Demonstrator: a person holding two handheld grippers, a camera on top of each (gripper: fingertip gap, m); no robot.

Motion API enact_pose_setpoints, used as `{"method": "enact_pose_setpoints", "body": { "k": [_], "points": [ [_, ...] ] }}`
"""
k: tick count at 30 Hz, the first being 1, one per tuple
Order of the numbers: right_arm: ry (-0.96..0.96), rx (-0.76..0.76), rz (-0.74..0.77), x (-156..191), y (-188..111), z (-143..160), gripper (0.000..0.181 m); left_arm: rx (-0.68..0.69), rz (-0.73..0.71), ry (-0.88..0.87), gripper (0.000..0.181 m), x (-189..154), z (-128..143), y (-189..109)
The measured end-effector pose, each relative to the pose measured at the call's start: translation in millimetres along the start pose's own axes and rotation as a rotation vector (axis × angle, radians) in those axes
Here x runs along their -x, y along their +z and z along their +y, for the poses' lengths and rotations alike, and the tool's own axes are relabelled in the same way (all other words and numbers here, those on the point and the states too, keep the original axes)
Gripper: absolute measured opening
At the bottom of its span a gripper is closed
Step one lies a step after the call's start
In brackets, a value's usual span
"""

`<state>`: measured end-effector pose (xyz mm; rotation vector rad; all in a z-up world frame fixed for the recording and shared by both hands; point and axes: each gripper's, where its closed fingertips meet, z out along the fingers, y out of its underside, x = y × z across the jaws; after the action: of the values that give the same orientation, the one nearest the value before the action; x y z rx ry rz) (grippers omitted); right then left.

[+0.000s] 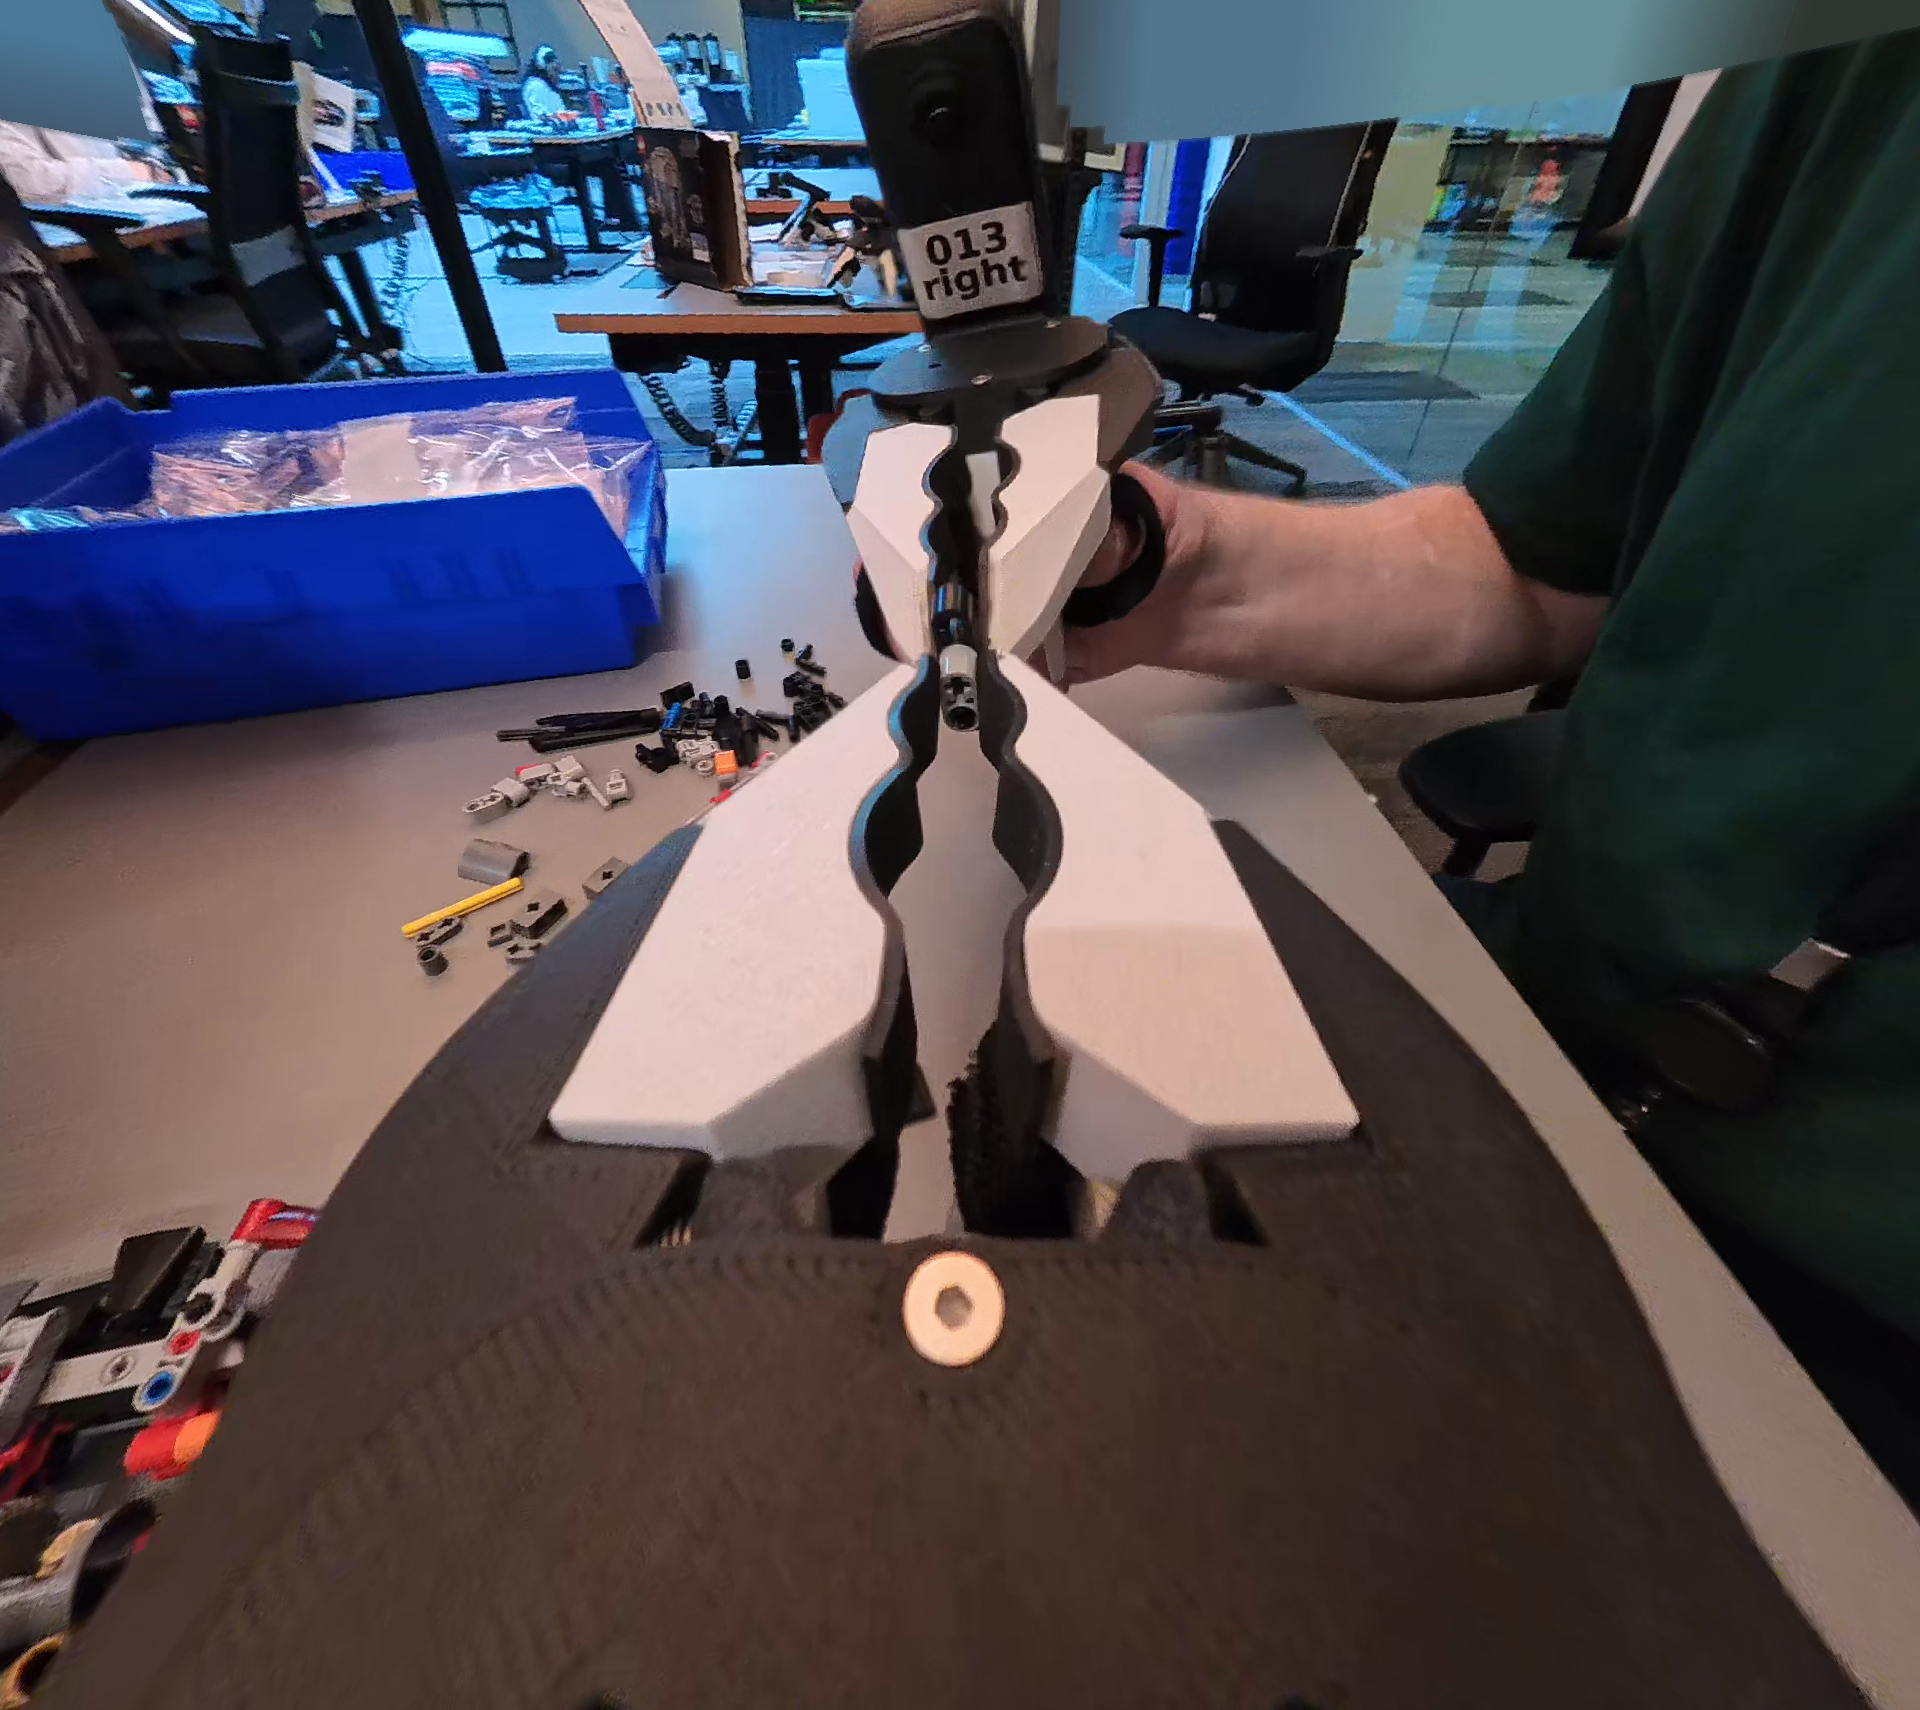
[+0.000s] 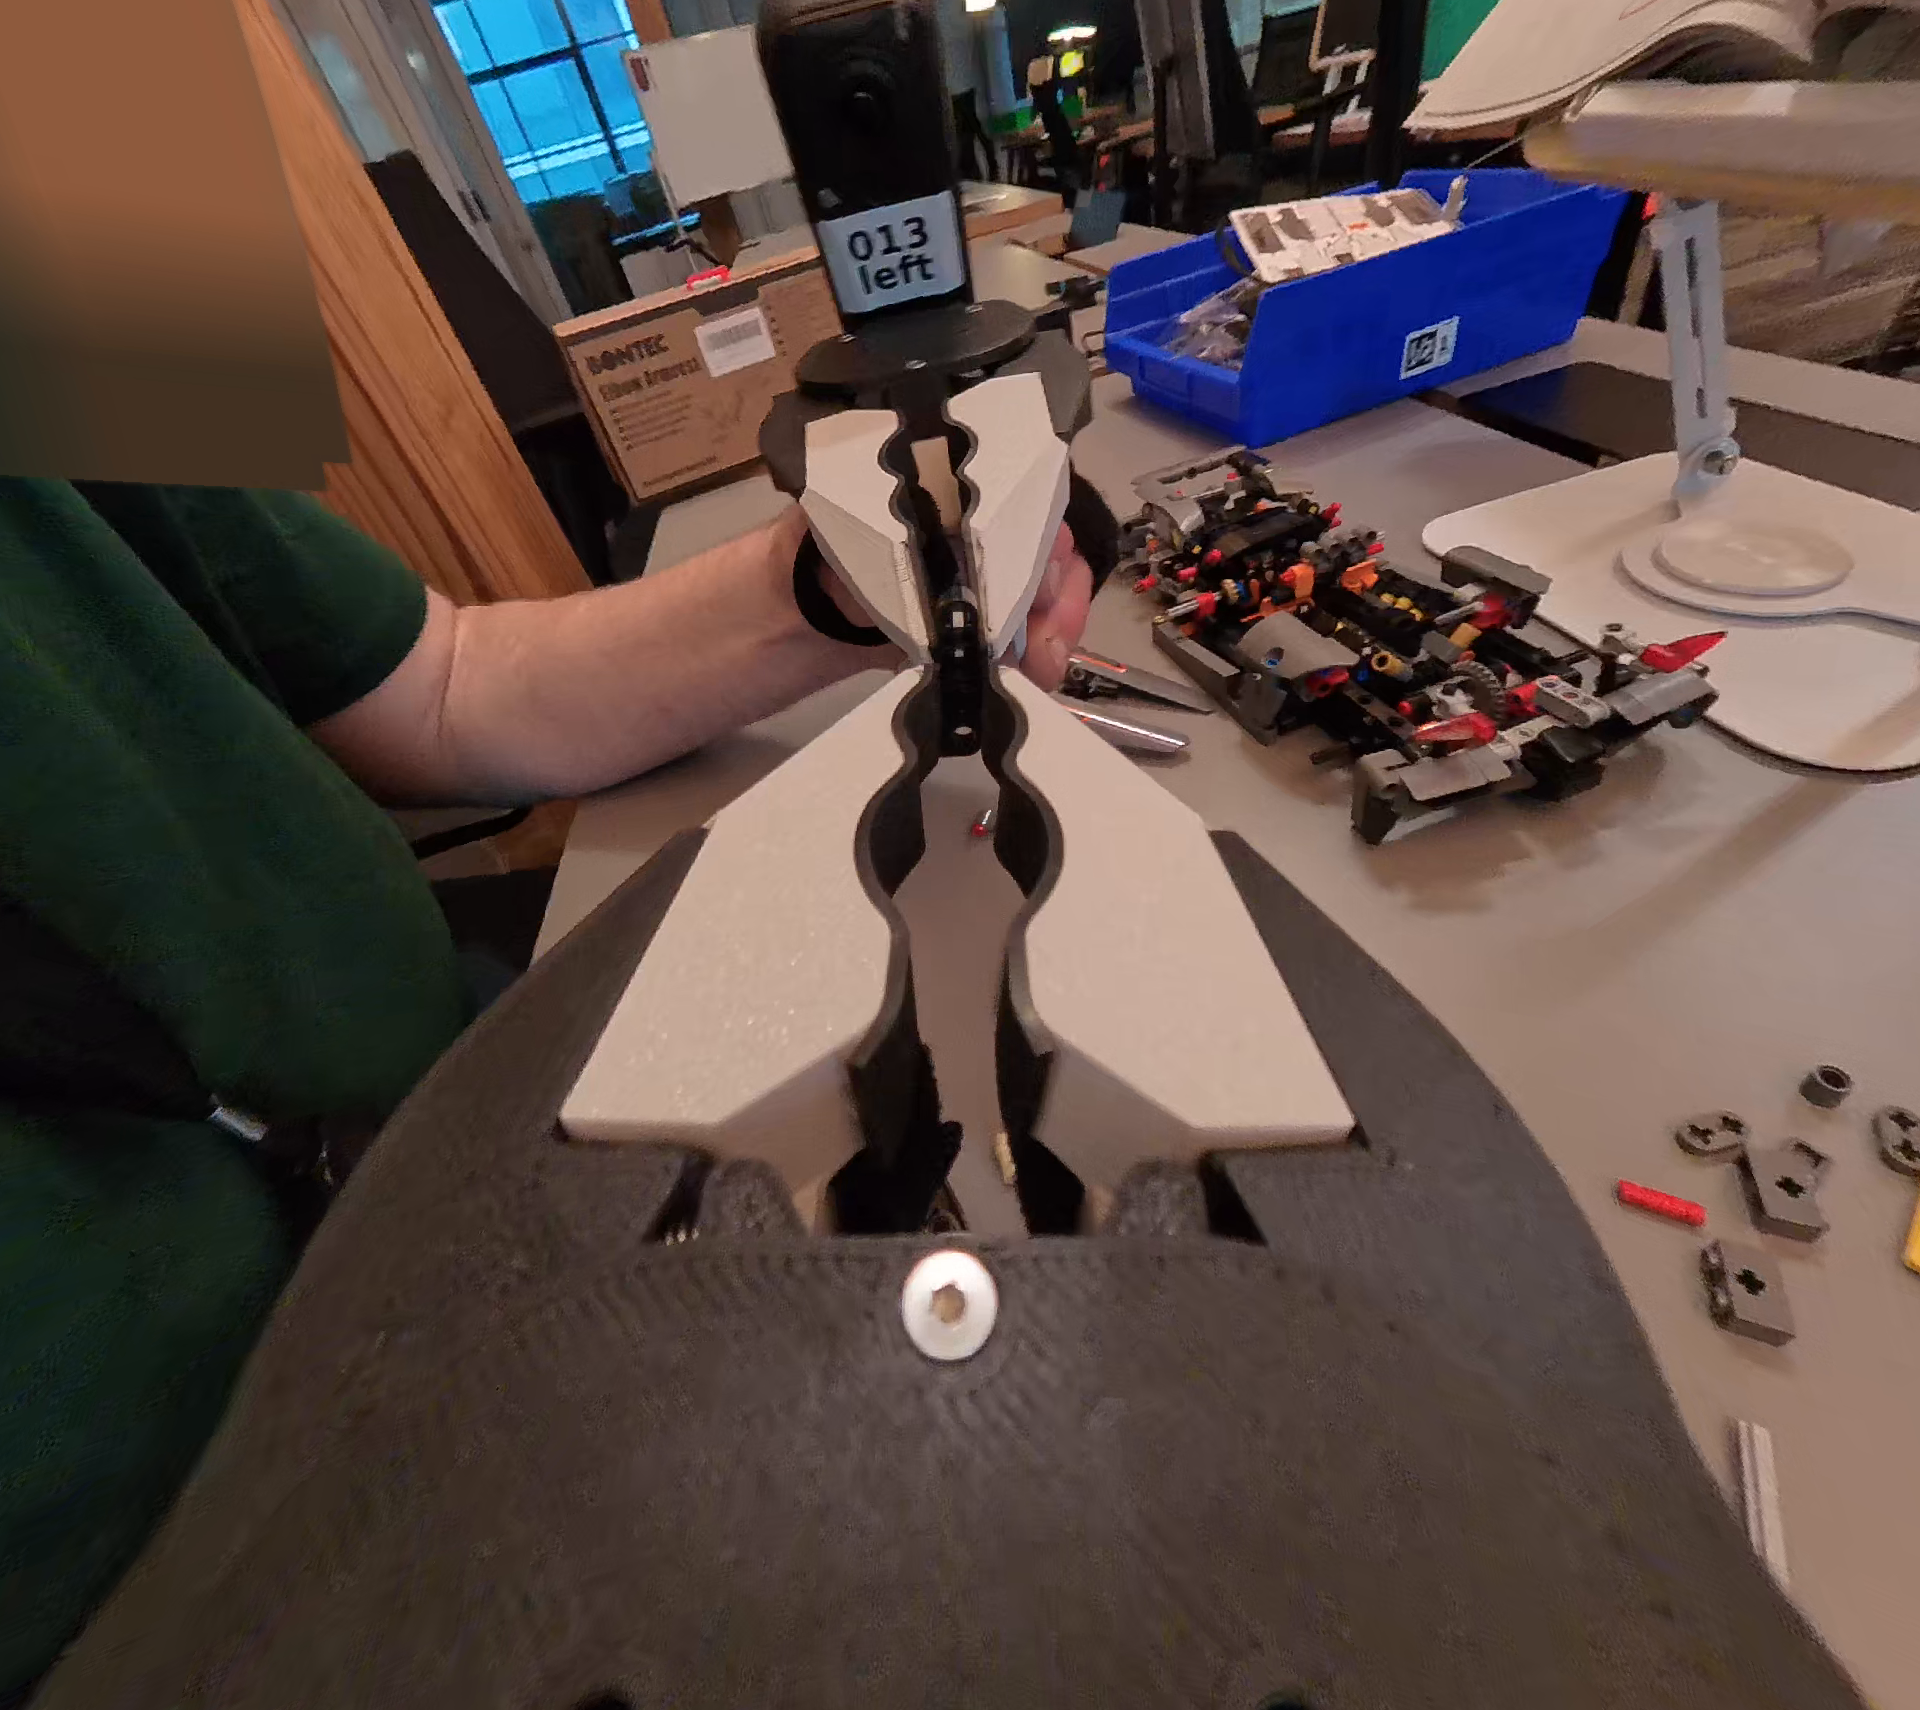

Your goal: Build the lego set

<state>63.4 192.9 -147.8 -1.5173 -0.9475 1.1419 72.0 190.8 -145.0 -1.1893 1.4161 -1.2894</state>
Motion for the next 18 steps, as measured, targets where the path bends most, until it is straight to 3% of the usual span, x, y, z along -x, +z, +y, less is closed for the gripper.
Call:
{"method": "enact_pose_setpoints", "body": {
  "k": [6, 18],
  "points": [
    [-0.039, 0.004, -0.017, 8, -7, -3, 0.005, -0.037, 0.023, -0.024, 0.005, -8, -7, 4],
    [0.101, -0.109, -0.089, 10, -21, 4, 0.005, -0.024, 0.06, -0.078, 0.005, -11, 0, 17]
  ]
}}
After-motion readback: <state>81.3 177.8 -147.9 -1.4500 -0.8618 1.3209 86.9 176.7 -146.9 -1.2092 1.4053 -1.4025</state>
